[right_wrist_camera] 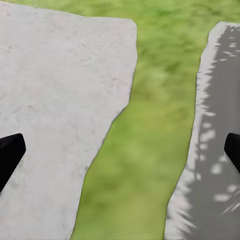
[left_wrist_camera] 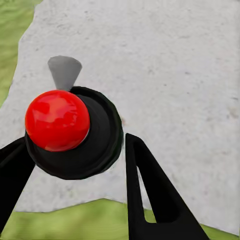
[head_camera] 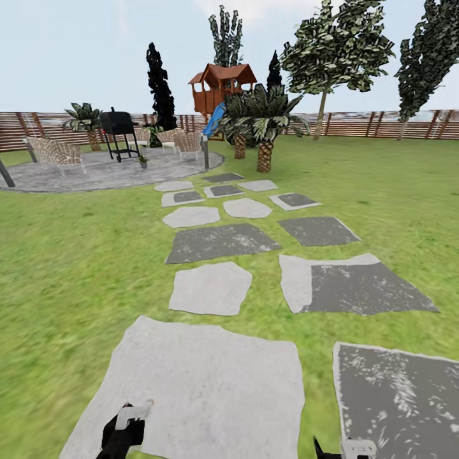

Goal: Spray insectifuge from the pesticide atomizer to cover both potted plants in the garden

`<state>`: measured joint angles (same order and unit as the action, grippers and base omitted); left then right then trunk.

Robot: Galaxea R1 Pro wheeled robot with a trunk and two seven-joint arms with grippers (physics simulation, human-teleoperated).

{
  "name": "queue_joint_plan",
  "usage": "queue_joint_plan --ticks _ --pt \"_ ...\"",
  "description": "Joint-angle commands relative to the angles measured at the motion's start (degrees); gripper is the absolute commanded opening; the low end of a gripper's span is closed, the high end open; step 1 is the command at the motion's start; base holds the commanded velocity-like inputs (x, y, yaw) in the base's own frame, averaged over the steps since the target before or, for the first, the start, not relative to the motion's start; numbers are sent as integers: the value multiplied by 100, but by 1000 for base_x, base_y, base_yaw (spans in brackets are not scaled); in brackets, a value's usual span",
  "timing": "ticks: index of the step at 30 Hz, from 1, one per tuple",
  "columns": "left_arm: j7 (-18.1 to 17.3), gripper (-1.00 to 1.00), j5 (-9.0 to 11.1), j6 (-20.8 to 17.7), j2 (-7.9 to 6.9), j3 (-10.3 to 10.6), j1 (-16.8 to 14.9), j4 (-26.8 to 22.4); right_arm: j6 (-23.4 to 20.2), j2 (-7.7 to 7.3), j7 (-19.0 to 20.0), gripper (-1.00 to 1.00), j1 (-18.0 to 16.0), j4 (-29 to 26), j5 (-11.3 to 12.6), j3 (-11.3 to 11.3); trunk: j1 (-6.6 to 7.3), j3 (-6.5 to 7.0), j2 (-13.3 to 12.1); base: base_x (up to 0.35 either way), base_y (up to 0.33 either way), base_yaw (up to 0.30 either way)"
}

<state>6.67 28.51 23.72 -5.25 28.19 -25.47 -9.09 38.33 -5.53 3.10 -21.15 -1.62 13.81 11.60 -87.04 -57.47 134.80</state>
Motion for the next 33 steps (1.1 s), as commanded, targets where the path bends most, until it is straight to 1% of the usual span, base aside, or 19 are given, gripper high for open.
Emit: queue_joint_plan --ticks 1,33 --pt "45 -100 5 9 -2 52 -2 -5 17 -1 32 100 -3 4 60 34 -2 -5 2 341 0 0" --pt "44 -100 5 9 -2 54 -2 -5 17 -1 32 100 -3 4 60 36 -2 -5 2 341 0 0"
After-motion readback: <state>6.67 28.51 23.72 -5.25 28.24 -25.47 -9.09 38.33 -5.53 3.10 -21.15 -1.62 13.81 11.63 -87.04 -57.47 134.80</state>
